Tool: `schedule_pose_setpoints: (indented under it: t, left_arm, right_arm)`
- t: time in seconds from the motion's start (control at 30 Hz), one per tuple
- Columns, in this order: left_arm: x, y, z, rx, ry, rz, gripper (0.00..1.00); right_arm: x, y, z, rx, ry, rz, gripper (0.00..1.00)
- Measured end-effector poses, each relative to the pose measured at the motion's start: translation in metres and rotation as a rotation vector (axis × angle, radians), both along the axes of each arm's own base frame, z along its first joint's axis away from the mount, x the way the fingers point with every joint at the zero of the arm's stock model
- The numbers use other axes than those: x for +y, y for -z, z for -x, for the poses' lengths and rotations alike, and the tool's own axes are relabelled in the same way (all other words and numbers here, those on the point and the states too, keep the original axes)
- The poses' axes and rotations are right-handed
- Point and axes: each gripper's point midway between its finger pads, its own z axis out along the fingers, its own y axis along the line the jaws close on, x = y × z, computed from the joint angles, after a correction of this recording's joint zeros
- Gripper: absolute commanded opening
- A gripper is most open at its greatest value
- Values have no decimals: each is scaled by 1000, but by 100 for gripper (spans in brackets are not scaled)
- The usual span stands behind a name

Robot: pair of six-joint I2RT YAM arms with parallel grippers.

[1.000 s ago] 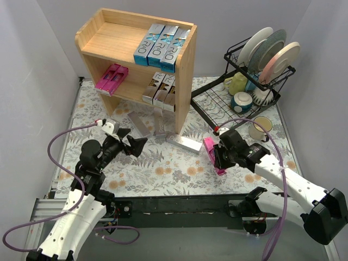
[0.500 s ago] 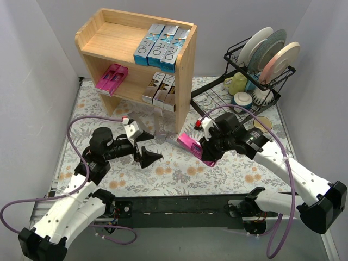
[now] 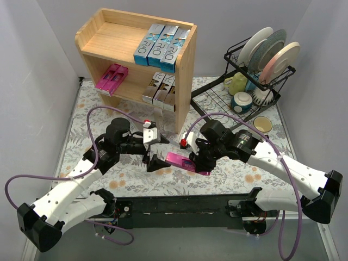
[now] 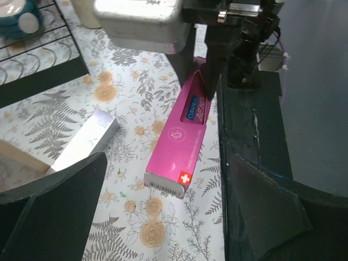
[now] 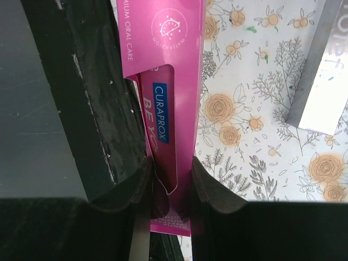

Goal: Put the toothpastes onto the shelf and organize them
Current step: Pick up the toothpaste from the center of the board.

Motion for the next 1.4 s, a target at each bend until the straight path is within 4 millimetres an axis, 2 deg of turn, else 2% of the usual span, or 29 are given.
schedule_pose_setpoints:
  t: [0.1, 0.23, 0.47, 0.7, 0.87, 1.03, 1.07, 1.1, 1.23, 1.27, 1.4]
  left_arm:
    - [-7, 0, 9, 2, 64, -15, 98]
    - [-13, 16, 20, 43, 128, -58, 97]
    - [-18, 40, 27, 113, 172, -129, 84]
    - [-21, 42, 27, 116, 189, -143, 65]
    - [-21, 41, 27, 102, 196, -142, 45]
    - [-22, 41, 27, 89, 202, -142, 32]
    - [-22, 41, 27, 88, 203, -142, 24]
    - [-21, 41, 27, 86, 204, -143, 21]
    - [-21, 41, 28, 85, 203, -145, 18]
    - [-20, 41, 28, 84, 202, -144, 18]
    - [-17, 40, 28, 77, 181, -148, 17]
  right_arm:
    - [4, -7, 3, -18, -29, -14, 23]
    - [8, -12, 3, -34, -49, -27, 23]
    - [8, -12, 5, -36, -59, -26, 23]
    - [9, -12, 6, -36, -63, -27, 23]
    - [10, -12, 8, -32, -73, -29, 23]
    - [11, -12, 12, -22, -95, -32, 25]
    - [11, -11, 12, -21, -97, -32, 27]
    - [12, -11, 12, -19, -98, -32, 27]
    - [12, -11, 12, -19, -99, -31, 39]
    - [12, -11, 12, -19, -99, -32, 48]
    - [14, -12, 11, -25, -97, -36, 66]
